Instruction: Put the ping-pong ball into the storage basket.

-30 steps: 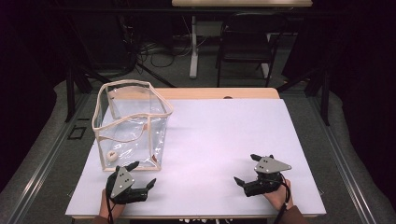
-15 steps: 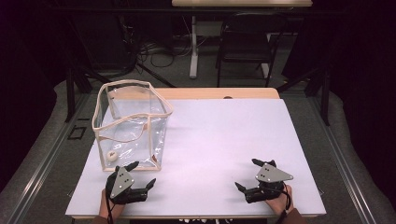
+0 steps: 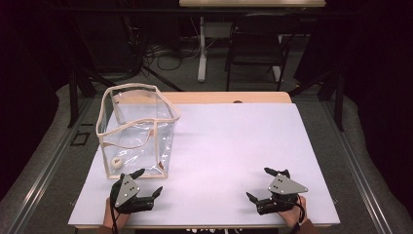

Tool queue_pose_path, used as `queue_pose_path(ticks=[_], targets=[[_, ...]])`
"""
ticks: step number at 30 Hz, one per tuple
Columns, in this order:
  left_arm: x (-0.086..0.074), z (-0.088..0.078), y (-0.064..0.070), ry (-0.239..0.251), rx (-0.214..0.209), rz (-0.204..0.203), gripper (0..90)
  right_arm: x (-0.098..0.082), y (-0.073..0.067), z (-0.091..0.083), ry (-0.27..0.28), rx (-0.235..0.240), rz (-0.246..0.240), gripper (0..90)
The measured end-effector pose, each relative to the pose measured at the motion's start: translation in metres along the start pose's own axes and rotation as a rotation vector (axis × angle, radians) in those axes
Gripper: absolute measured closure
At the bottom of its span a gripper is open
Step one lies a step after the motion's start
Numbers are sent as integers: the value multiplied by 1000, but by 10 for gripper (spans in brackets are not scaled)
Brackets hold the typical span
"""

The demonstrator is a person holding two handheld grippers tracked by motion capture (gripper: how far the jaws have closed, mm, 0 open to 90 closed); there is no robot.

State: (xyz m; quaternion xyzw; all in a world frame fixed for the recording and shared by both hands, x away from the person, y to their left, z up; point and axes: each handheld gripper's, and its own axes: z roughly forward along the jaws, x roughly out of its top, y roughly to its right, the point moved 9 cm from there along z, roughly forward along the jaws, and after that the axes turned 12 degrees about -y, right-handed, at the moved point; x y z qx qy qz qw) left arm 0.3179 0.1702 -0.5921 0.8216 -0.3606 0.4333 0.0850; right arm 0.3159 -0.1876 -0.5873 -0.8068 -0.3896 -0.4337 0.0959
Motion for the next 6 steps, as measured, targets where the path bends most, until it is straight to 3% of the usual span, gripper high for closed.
queue_pose_path(ticks=[6], targets=[[1,1,0,2,-1,-6,160,1,2,-2,12,-4,8,1]])
